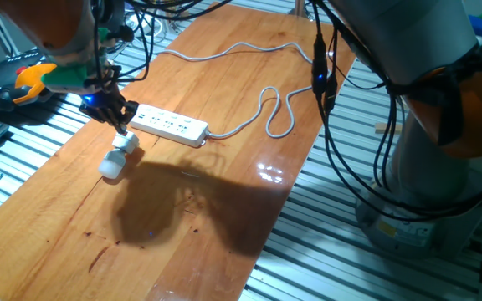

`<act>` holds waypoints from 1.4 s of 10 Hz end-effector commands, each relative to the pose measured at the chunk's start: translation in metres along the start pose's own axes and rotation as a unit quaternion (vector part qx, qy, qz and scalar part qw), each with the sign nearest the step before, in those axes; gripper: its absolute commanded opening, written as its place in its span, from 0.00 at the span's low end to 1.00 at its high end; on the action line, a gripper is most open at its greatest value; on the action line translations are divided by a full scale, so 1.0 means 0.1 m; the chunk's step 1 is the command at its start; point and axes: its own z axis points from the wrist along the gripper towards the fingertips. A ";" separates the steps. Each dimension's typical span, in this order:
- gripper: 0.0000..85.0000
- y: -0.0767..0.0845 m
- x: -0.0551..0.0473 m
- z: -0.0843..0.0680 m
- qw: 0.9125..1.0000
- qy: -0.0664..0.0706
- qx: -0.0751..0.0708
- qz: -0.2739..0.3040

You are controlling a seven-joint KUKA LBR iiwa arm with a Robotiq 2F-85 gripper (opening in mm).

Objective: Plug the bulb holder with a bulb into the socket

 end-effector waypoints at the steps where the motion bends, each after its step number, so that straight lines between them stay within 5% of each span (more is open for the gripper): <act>1: 0.00 -0.01 -0.02 0.00 1.000 0.006 -0.001 0.005; 6: 0.00 -0.05 0.03 0.03 1.000 -0.001 0.007 -0.003; 7: 0.00 -0.06 0.02 0.04 1.000 0.006 0.017 -0.013; 10: 0.00 -0.06 0.02 0.04 0.999 0.008 0.016 0.045; 14: 0.00 -0.05 0.01 0.06 0.999 -0.005 -0.021 0.042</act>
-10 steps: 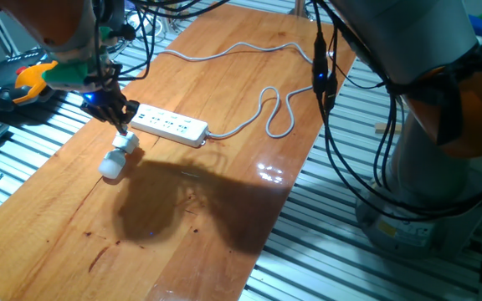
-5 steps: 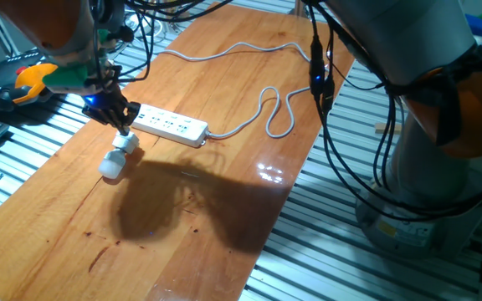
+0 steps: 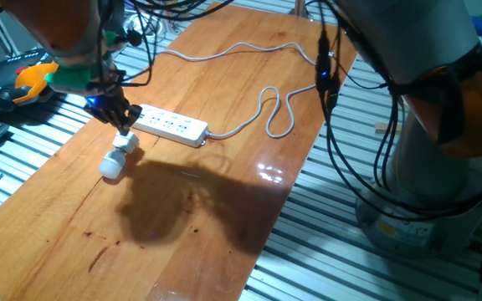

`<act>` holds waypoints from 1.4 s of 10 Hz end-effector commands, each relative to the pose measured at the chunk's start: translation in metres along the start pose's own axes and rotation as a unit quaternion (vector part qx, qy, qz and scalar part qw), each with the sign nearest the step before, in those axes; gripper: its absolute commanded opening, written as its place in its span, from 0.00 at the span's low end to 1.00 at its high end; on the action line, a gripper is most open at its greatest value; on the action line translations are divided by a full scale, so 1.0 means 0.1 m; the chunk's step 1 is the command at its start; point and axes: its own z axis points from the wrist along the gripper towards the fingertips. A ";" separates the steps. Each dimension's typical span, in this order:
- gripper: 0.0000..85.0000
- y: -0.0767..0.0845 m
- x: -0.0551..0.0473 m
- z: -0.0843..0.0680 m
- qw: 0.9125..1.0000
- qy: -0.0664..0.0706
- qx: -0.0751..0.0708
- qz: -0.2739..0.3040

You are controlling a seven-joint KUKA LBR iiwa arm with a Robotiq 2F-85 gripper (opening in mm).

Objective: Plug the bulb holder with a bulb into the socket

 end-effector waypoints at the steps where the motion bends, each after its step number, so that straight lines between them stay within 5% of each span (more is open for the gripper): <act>1: 0.00 0.01 -0.01 0.01 1.000 0.001 -0.009 0.002; 3: 0.00 0.03 0.00 0.03 1.000 -0.001 -0.013 0.024; 4: 0.20 0.03 0.01 0.02 0.999 -0.003 -0.006 0.042; 5: 0.20 0.04 0.02 0.01 0.998 -0.010 0.005 0.058; 6: 0.40 0.04 0.03 0.01 0.998 -0.014 0.010 0.060; 7: 0.40 0.04 0.03 0.01 0.998 -0.022 0.011 0.059; 8: 0.60 0.05 0.03 0.01 0.998 -0.025 0.008 0.058; 9: 0.60 0.05 0.04 0.01 0.998 -0.030 0.006 0.061; 10: 0.80 0.05 0.04 0.01 0.997 -0.033 0.003 0.065; 14: 0.80 0.12 0.02 0.08 0.997 -0.035 -0.002 0.070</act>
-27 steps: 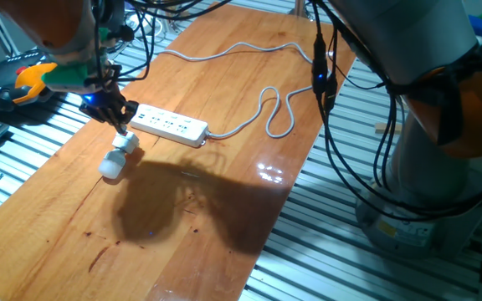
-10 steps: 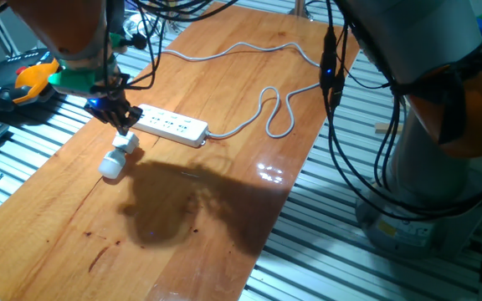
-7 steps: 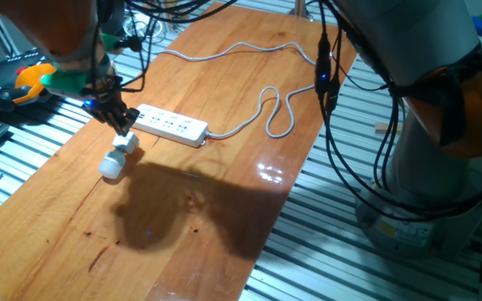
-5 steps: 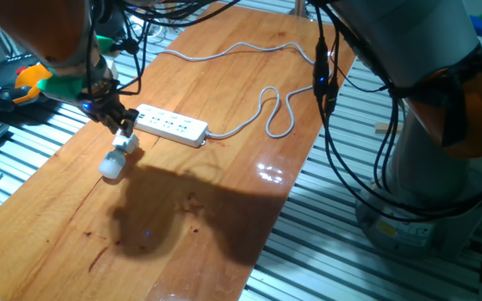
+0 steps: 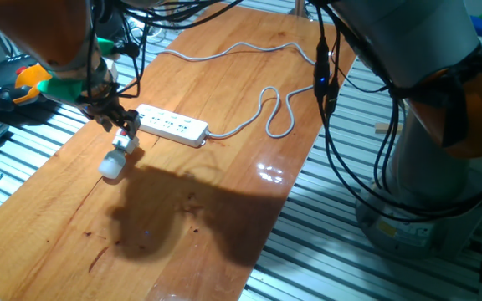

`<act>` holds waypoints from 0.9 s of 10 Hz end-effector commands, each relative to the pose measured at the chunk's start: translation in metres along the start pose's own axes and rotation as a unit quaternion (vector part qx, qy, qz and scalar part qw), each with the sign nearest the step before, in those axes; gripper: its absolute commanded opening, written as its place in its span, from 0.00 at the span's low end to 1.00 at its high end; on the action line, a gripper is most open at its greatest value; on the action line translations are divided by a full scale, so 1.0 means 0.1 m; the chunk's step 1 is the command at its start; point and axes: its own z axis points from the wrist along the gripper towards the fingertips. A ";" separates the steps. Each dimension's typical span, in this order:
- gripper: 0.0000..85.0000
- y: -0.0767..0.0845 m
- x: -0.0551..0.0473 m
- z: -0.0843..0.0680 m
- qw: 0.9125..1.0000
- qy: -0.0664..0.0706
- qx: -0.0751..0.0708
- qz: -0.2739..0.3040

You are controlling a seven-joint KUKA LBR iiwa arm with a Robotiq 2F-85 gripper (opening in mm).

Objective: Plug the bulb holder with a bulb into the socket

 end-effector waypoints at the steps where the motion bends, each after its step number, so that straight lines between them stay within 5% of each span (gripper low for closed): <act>1: 0.80 0.01 -0.01 0.04 1.000 0.000 -0.003 -0.001; 9: 0.80 0.12 -0.06 0.28 1.000 -0.022 -0.005 0.007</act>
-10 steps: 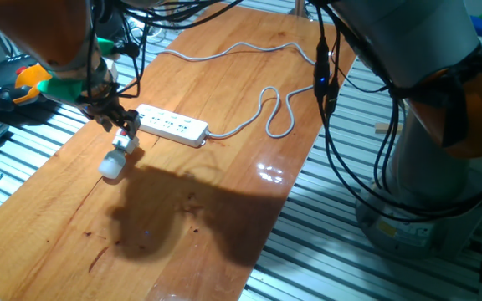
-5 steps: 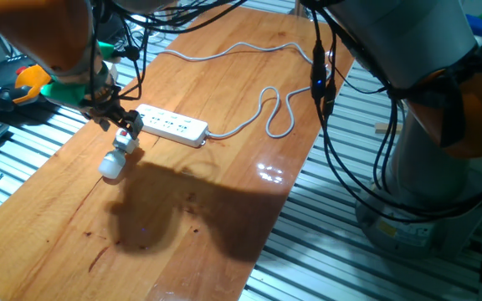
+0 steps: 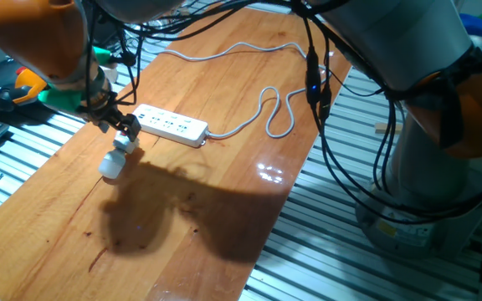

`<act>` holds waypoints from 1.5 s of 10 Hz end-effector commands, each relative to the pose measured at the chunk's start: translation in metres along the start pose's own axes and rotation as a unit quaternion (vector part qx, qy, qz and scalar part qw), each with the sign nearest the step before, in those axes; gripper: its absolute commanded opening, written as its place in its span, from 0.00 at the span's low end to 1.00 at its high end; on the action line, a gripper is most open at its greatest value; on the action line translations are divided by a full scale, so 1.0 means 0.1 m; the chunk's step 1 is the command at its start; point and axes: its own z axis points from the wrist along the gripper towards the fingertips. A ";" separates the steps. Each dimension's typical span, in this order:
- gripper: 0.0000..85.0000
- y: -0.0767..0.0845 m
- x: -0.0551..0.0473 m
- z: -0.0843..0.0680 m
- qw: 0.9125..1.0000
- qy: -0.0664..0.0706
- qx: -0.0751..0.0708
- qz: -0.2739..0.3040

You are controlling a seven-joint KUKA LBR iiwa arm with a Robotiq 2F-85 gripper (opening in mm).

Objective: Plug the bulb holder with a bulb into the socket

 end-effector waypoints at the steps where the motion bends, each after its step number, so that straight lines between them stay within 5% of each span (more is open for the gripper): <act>1: 0.80 0.01 0.00 0.02 1.000 -0.001 0.002 0.001; 4: 0.80 -0.01 -0.04 0.11 1.000 0.004 0.004 -0.002; 5: 0.60 -0.02 -0.04 0.13 1.000 0.006 0.003 -0.001; 11: 0.60 -0.01 -0.02 0.16 1.000 0.007 0.003 0.001; 15: 0.60 -0.01 -0.03 0.18 1.000 -0.007 -0.002 0.004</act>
